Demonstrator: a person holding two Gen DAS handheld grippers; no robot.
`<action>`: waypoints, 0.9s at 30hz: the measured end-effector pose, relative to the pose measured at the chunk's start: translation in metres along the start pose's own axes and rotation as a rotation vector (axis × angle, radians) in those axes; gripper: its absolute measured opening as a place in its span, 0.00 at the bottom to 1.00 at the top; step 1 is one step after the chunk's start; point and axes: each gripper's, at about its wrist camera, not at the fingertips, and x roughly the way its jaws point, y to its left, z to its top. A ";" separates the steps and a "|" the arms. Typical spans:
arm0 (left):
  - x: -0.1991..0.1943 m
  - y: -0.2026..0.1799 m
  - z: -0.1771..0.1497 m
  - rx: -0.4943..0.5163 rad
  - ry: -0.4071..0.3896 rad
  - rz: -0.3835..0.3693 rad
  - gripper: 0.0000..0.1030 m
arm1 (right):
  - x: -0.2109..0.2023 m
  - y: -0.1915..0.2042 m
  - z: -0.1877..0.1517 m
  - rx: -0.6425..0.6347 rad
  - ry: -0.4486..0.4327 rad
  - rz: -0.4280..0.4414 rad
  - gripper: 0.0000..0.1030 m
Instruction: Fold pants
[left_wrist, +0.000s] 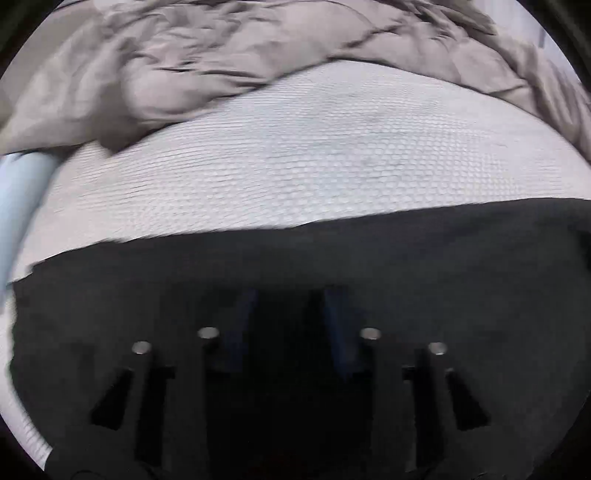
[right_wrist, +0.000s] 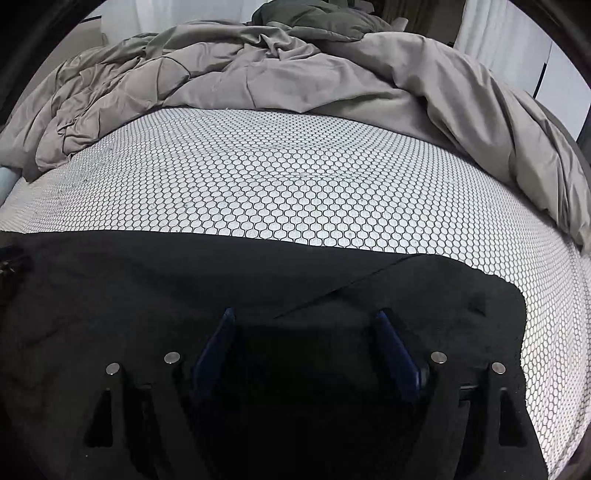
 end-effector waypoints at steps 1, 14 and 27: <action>-0.009 0.007 -0.005 -0.007 -0.013 -0.025 0.26 | -0.005 0.004 -0.003 -0.013 -0.006 -0.011 0.78; -0.022 -0.070 -0.046 0.152 -0.005 -0.296 0.57 | -0.048 0.109 -0.012 -0.194 -0.014 0.262 0.82; -0.039 0.054 -0.078 0.015 -0.064 -0.056 0.73 | -0.038 -0.010 -0.051 -0.057 0.024 0.012 0.90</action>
